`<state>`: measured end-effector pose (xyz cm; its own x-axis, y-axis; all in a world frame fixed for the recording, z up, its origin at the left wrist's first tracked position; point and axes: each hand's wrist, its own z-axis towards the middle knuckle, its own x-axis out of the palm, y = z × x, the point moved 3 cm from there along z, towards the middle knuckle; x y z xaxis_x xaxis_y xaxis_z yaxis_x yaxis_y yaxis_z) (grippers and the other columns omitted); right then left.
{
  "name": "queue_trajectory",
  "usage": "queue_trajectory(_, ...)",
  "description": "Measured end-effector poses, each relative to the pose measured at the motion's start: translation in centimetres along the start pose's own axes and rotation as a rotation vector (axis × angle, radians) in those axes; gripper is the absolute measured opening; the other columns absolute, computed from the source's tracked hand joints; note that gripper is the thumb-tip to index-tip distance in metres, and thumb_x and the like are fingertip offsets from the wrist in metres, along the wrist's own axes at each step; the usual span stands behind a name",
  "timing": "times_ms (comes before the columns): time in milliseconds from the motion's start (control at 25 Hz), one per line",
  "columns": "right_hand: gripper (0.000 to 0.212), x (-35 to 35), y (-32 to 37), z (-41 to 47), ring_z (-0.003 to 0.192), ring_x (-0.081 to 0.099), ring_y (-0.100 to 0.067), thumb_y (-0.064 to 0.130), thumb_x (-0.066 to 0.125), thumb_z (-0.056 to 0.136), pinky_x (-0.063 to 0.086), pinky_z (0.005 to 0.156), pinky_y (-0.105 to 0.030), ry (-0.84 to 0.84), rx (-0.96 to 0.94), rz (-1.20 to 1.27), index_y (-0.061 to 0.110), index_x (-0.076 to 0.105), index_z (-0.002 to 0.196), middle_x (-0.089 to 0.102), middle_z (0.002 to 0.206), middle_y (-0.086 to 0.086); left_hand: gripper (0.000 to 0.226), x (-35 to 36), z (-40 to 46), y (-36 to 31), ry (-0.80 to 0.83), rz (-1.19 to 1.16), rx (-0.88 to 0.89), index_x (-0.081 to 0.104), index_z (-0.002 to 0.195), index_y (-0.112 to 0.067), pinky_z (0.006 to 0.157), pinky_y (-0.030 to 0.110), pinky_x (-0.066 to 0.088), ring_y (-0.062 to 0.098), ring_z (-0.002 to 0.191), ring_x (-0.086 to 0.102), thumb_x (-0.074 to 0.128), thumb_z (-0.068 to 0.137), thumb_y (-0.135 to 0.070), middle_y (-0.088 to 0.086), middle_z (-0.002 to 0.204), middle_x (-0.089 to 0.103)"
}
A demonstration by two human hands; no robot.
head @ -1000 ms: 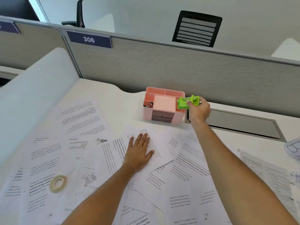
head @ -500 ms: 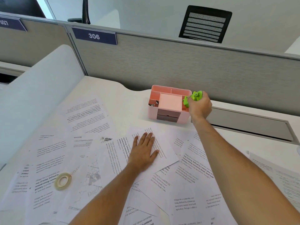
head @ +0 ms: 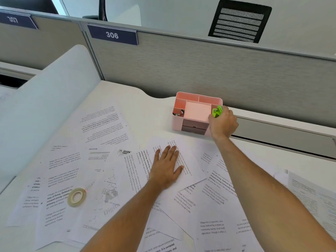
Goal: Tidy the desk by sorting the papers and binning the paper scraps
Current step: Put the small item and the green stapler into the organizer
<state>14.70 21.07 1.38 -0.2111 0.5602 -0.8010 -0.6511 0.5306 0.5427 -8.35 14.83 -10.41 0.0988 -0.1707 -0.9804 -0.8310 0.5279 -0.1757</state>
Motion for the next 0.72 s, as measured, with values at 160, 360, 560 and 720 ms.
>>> queue_trajectory(160,0.049,0.3,-0.2,-0.3,0.107,0.054,-0.031,0.036,0.070,0.083,0.043,0.085,-0.042,0.015,-0.001,-0.016,0.013,0.057,0.124,0.065,0.114,-0.010,0.074,0.1,0.1,0.0,-0.001,0.006,0.000,0.009,0.154,-0.019,0.121,0.049,-0.002,0.017,0.151,-0.003,0.003,0.092,-0.061,-0.001,0.164,0.006)
queue_trajectory(360,0.047,0.4,-0.6,-0.6,0.109,0.052,-0.031,0.038,0.071,0.083,0.041,0.086,-0.041,0.026,0.013,0.000,0.013,0.059,0.121,0.063,0.116,-0.010,0.073,0.1,0.0,0.0,-0.015,-0.004,0.004,0.009,0.154,-0.020,0.121,0.049,-0.002,0.017,0.151,-0.002,0.004,0.093,-0.061,-0.001,0.163,0.006)
queue_trajectory(560,0.042,-0.1,-0.7,-1.0,0.107,0.053,-0.030,0.035,0.070,0.084,0.040,0.087,-0.041,0.016,0.003,0.022,0.012,0.061,0.118,0.061,0.115,-0.010,0.073,0.3,0.0,0.0,-0.013,0.008,0.004,0.008,0.154,-0.020,0.121,0.048,-0.003,0.016,0.150,-0.004,0.004,0.094,-0.061,-0.002,0.164,0.004)
queue_trajectory(720,0.037,-1.2,-1.3,-2.9,0.102,0.055,-0.027,0.033,0.069,0.085,0.041,0.089,-0.043,-0.020,-0.033,0.126,0.013,0.063,0.116,0.062,0.112,-0.008,0.073,0.2,-0.1,0.0,-0.008,0.010,0.003,0.007,0.154,-0.020,0.121,0.047,-0.004,0.016,0.150,-0.005,0.003,0.093,-0.061,-0.002,0.164,0.003)
